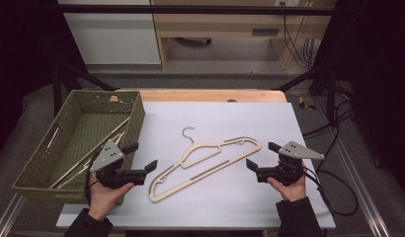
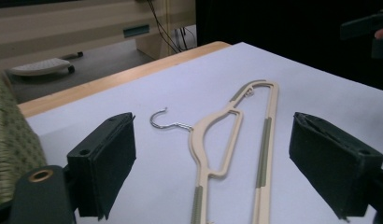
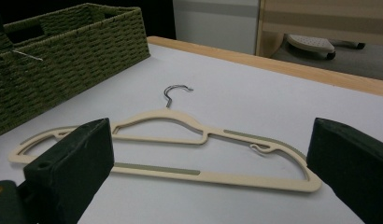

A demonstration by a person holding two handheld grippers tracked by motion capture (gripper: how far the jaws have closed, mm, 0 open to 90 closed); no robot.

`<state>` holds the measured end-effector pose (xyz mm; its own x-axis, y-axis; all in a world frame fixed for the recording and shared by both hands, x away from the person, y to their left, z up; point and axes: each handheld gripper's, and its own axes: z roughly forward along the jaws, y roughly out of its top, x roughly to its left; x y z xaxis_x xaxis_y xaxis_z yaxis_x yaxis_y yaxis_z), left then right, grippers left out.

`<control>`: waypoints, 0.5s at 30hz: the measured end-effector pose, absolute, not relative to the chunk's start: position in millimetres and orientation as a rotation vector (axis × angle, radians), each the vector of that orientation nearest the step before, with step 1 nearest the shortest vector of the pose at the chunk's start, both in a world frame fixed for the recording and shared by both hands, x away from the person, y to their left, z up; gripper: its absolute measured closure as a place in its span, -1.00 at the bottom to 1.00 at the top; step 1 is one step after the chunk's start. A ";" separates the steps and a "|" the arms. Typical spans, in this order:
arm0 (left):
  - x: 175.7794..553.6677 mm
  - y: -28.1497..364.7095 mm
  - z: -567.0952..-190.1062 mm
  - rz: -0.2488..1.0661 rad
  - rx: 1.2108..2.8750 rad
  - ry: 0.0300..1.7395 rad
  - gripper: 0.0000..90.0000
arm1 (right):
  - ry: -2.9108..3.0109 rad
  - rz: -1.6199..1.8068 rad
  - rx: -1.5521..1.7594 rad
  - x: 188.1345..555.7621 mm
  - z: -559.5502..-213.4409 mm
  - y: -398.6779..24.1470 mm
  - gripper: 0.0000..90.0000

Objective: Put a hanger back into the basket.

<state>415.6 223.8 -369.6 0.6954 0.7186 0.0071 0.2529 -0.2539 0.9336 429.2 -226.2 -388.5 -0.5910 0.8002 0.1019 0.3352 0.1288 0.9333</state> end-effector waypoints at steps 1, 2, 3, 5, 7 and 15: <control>415.5 221.3 -371.5 0.538 1.829 0.762 -0.68 | 1.986 1.463 1.091 429.2 -388.3 -225.7 -0.97; 414.8 219.4 -372.7 0.536 1.834 0.753 -0.68 | 1.984 1.466 1.091 429.4 -388.2 -224.7 -0.97; 413.8 218.0 -373.4 0.533 1.837 0.747 -0.68 | 1.991 1.466 1.083 429.5 -388.1 -224.1 -0.97; 411.5 215.6 -374.6 0.524 1.834 0.738 -0.68 | 1.993 1.464 1.088 430.6 -388.0 -219.7 -0.97; 409.5 213.5 -376.6 0.508 1.834 0.732 -0.68 | 2.009 1.436 1.075 432.6 -388.3 -214.7 -0.97; 410.6 204.0 -395.4 0.458 1.869 0.727 -0.68 | 2.049 1.424 1.040 445.9 -384.7 -182.7 -0.91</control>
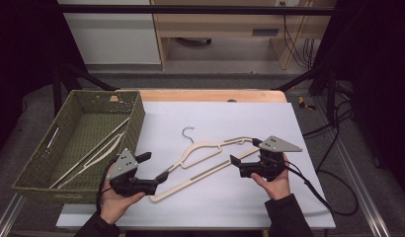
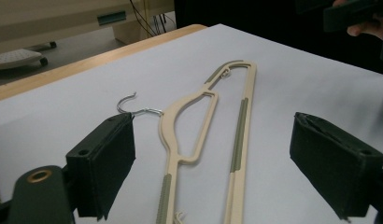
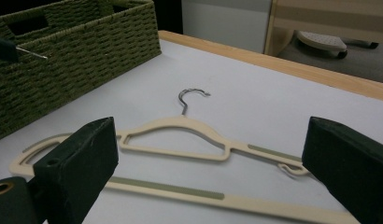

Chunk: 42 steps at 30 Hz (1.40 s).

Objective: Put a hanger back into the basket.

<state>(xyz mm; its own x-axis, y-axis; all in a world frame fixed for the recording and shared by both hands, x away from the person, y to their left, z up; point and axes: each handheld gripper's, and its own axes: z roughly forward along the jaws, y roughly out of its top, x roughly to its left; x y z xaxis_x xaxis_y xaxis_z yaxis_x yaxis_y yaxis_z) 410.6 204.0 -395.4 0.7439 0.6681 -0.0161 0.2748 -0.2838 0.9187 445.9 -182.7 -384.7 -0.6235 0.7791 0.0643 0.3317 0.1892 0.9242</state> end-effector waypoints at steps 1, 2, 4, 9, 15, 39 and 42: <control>410.6 204.0 -395.4 0.458 1.869 0.727 -0.68 | 2.049 1.424 1.040 445.9 -384.7 -182.7 -0.91; 412.4 201.8 -400.7 0.449 1.890 0.737 -0.68 | 2.052 1.426 1.038 448.3 -384.5 -177.8 -0.90; 414.8 198.6 -408.4 0.451 1.914 0.748 -0.67 | 2.063 1.428 1.034 456.3 -384.3 -164.6 -0.86; 416.2 195.3 -417.0 0.430 1.945 0.759 -0.66 | 2.075 1.438 1.071 473.2 -386.1 -143.6 -0.79; 414.2 192.9 -422.8 0.422 1.968 0.747 -0.65 | 2.117 1.387 1.092 499.7 -392.0 -116.2 -0.66; 418.4 188.8 -443.3 0.368 2.018 0.733 -0.74 | 2.291 1.201 1.148 574.9 -441.9 -35.6 -0.17; 418.8 188.9 -443.5 0.366 2.014 0.737 -0.74 | 2.308 1.167 1.170 579.7 -449.7 -31.6 -0.08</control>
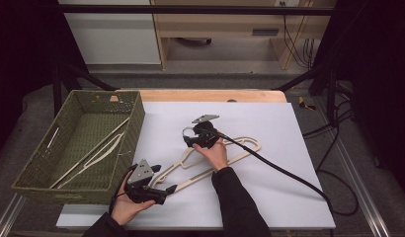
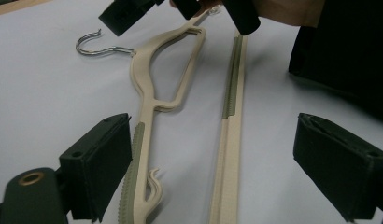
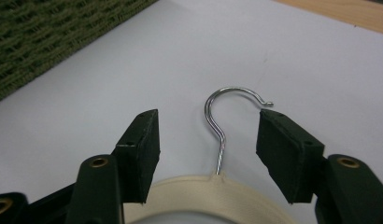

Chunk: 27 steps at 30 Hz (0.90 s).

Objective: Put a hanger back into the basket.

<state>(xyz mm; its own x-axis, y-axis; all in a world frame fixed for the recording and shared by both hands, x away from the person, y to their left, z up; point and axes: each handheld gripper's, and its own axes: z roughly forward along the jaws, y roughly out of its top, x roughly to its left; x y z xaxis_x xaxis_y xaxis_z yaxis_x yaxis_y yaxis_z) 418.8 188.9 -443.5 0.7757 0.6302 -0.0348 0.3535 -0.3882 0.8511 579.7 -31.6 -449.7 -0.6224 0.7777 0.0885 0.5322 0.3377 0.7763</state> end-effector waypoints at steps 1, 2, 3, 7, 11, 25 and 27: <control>419.0 188.9 -443.6 0.365 2.013 0.738 -0.74 | 2.318 1.151 1.170 581.3 -452.3 -31.1 -0.05; 419.1 188.9 -443.7 0.367 2.014 0.738 -0.74 | 2.321 1.141 1.176 582.8 -454.7 -30.5 -0.03; 419.1 189.2 -443.8 0.367 2.014 0.738 -0.74 | 2.323 1.135 1.182 583.7 -456.7 -30.2 0.00; 420.1 189.8 -445.0 0.369 2.011 0.741 -0.73 | 2.333 1.111 1.195 587.4 -463.3 -29.6 0.13; 420.5 189.9 -445.6 0.370 2.016 0.741 -0.73 | 2.339 1.092 1.202 589.3 -466.6 -29.8 0.29; 421.4 190.6 -446.2 0.373 2.021 0.746 -0.71 | 2.361 1.036 1.250 591.8 -476.4 -28.1 0.71; 421.6 190.4 -446.7 0.372 2.023 0.746 -0.70 | 2.357 1.043 1.255 592.2 -476.6 -28.0 0.75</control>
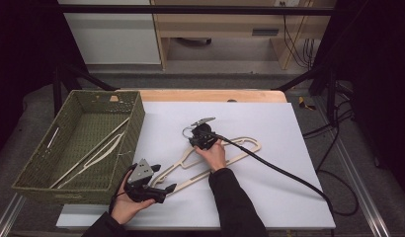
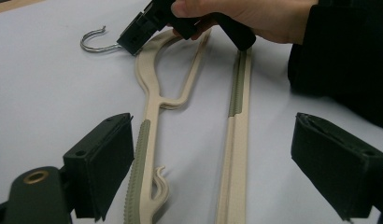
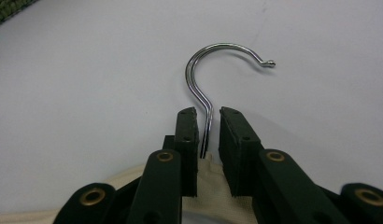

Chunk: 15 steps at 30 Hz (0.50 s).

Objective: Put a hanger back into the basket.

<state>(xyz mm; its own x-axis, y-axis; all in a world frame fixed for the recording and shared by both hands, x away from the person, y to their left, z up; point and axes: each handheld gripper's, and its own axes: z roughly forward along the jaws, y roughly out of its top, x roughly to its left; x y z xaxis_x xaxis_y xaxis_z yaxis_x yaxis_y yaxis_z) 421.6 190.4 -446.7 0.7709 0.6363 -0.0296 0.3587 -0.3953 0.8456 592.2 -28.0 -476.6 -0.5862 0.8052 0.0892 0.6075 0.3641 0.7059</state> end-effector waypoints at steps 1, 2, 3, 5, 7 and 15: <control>421.7 190.2 -446.9 0.372 2.025 0.745 -0.71 | 2.361 1.049 1.245 593.1 -476.8 -28.5 0.79; 421.7 189.9 -447.2 0.372 2.025 0.746 -0.70 | 2.359 1.056 1.253 593.3 -477.0 -28.3 0.85; 421.8 189.8 -447.4 0.371 2.027 0.747 -0.70 | 2.356 1.056 1.250 593.5 -477.4 -28.3 0.90; 422.0 189.8 -447.7 0.369 2.028 0.747 -0.70 | 2.348 1.061 1.276 593.1 -477.3 -27.6 0.92; 422.0 189.7 -447.8 0.370 2.030 0.748 -0.70 | 2.346 1.062 1.292 593.3 -477.0 -27.8 0.94; 422.3 189.6 -448.3 0.369 2.029 0.750 -0.70 | 2.309 1.069 1.307 590.7 -472.6 -28.3 0.97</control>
